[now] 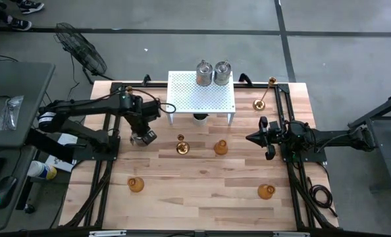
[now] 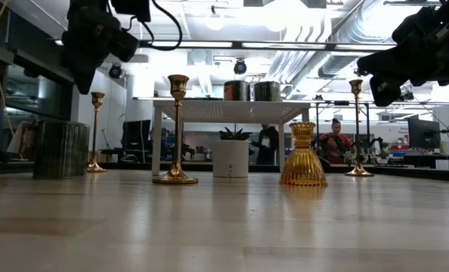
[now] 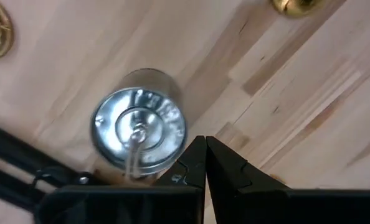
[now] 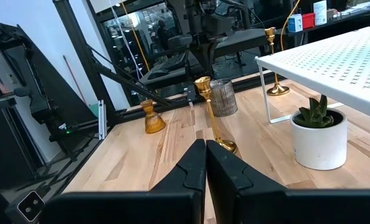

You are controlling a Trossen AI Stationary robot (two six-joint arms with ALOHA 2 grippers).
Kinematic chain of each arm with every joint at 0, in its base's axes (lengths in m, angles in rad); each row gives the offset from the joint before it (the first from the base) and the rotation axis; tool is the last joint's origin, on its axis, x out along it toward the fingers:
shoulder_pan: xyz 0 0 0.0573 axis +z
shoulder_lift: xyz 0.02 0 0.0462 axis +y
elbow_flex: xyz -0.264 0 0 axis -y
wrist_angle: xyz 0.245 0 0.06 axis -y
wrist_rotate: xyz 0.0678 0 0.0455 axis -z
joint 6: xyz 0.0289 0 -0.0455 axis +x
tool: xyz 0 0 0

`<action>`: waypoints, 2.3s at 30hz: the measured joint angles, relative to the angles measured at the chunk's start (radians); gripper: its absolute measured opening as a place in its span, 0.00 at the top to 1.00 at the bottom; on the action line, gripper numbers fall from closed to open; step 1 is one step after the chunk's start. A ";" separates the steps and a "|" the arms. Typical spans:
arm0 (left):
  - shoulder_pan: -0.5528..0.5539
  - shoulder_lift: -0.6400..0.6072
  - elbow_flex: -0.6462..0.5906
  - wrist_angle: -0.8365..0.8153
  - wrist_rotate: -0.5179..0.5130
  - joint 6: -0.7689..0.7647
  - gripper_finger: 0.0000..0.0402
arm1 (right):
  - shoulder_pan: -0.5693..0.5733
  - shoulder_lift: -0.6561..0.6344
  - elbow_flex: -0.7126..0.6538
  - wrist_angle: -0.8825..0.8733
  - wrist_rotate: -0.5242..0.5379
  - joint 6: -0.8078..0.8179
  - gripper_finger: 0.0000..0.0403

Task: Pick & Place candle stick holders
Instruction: Put the orange scented candle on the shelf

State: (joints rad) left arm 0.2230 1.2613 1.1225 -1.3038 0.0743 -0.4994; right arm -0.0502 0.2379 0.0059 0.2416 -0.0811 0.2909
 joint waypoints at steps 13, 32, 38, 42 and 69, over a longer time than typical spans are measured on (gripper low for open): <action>0.000 0.026 0.001 -0.130 -0.137 -0.134 0.36 | 0.000 0.000 0.000 0.000 0.000 0.000 0.99; 0.001 0.066 -0.092 -0.068 -0.181 -0.160 0.02 | 0.000 0.000 0.000 -0.004 0.000 0.000 0.99; 0.014 0.066 -0.149 0.032 -0.149 -0.154 0.01 | 0.000 0.000 0.000 -0.005 0.000 0.000 0.99; 0.033 0.066 -0.162 0.052 -0.147 -0.152 0.00 | 0.000 0.000 0.000 -0.005 0.000 0.000 0.99; 0.047 0.066 -0.252 0.162 -0.083 -0.055 0.01 | 0.000 0.001 0.000 -0.005 0.000 0.000 0.99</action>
State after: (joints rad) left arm 0.2703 1.3277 0.8707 -1.1416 -0.0090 -0.5548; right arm -0.0503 0.2386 0.0057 0.2363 -0.0811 0.2909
